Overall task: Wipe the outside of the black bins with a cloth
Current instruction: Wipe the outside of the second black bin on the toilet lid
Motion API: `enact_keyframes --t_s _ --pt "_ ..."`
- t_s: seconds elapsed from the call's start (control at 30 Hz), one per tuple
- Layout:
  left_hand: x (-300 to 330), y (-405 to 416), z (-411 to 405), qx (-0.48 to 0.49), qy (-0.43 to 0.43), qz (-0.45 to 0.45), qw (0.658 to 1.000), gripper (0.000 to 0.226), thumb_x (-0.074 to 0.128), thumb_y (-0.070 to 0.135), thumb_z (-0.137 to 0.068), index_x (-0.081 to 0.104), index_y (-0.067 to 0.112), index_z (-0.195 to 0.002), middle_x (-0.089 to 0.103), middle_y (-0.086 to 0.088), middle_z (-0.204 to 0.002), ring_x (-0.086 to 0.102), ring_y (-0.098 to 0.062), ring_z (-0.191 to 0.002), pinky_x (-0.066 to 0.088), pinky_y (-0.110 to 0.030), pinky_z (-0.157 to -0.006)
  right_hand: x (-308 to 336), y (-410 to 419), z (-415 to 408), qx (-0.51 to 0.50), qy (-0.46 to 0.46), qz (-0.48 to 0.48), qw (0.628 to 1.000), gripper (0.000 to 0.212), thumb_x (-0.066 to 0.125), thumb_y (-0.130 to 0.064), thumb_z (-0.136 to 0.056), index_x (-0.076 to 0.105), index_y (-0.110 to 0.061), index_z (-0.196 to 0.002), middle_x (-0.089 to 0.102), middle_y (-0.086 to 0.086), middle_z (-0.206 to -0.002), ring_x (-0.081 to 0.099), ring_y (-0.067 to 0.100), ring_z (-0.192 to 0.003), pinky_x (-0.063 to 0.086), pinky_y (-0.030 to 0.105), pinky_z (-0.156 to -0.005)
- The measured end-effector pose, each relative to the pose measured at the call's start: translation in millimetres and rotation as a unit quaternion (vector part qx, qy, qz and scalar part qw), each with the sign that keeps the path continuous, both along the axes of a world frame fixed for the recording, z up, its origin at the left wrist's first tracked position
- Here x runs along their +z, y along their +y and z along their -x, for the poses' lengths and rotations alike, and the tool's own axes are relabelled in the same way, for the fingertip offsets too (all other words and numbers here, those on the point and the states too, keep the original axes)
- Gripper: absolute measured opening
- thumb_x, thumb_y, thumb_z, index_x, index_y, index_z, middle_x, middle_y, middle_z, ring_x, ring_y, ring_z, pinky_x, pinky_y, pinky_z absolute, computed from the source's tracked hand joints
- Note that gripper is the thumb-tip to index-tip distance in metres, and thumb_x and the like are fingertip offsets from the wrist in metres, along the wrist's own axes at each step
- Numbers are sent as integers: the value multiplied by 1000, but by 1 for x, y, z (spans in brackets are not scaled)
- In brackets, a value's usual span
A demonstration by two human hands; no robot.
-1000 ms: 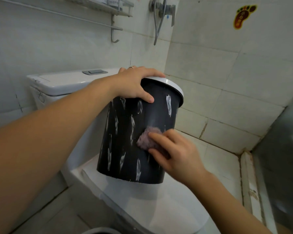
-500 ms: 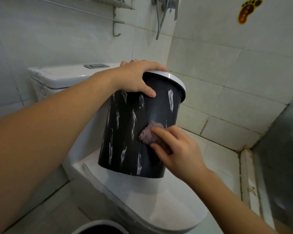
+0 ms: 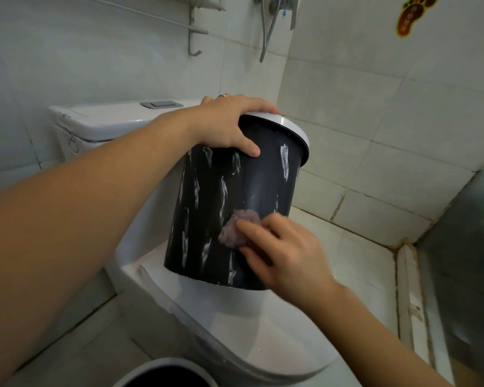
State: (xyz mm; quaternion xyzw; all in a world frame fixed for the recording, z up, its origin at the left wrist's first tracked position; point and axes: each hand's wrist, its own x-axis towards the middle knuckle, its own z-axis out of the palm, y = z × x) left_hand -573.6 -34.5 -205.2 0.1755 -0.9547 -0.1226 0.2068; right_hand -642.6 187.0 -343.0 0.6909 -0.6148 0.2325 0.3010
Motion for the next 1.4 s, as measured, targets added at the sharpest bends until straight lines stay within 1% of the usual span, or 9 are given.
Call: enact_keyframes --t_s 0.07,0.17,0.43,0.67,0.8,0.93,1.1,1.2,1.4 --pt "-1 0 -1 -1 -2 -6 1000 73 80 45 -74 38 65 -130 49 15 -132 33 -14 -116 20 -33 -97 -13 10 -6 43 26 -43 998 26 60 -30 -95 68 -18 -117 56 5 -84 49 21 -68 46 36 -55" --pt "-1 -2 -1 -3 -6 -8 1000 72 79 47 -74 35 68 -128 49 15 -137 35 -18 -125 20 -35 -97 -26 23 -9 70 48 -94 992 24 57 -34 -98 68 -22 -116 57 3 -85 50 18 -68 47 36 -56" --pt "0 -2 -2 0 0 -4 1000 73 80 46 -72 38 66 -128 49 19 -133 35 -15 -123 21 -36 -100 6 -2 1 -30 -27 -6 999 27 64 -29 -92 69 -18 -116 59 6 -86 54 23 -68 49 37 -53" --pt "0 -2 -4 -2 -2 -17 1000 71 79 46 -73 38 67 -126 48 24 -127 34 -14 -121 22 -36 -103 -26 23 -4 90 37 -106 990 22 59 -32 -96 69 -21 -113 56 5 -85 49 21 -67 46 36 -55" --pt "1 -1 -3 1 -9 -12 1000 71 79 47 -73 37 68 -126 48 20 -138 36 -18 -129 22 -39 -105 -17 17 4 58 31 -55 996 22 62 -27 -94 70 -18 -112 57 6 -84 50 22 -67 46 36 -55" --pt "2 2 -5 3 -1 -21 1000 72 81 43 -73 38 68 -125 47 23 -123 36 -13 -115 25 -37 -102 -6 9 6 0 -20 1 1000 26 67 -26 -90 71 -16 -113 59 6 -85 55 22 -67 50 35 -53" --pt "3 4 -7 9 1 -33 999 71 81 43 -74 38 69 -124 44 25 -114 34 -15 -112 26 -36 -101 -27 22 -2 87 20 -91 992 23 61 -31 -95 70 -20 -113 56 5 -84 50 21 -67 47 36 -55" --pt "4 4 -7 4 -12 -38 999 71 81 42 -73 39 70 -123 49 22 -128 40 -20 -125 28 -45 -112 -31 25 -3 103 28 -97 990 21 61 -31 -95 71 -21 -111 56 4 -83 49 19 -66 46 34 -54" --pt "5 6 -9 -13 -20 -74 997 68 78 48 -61 41 75 -112 52 19 -133 45 -24 -127 34 -50 -111 -32 20 -9 96 15 -92 991 22 57 -33 -98 69 -22 -112 56 2 -85 48 17 -68 45 32 -55"
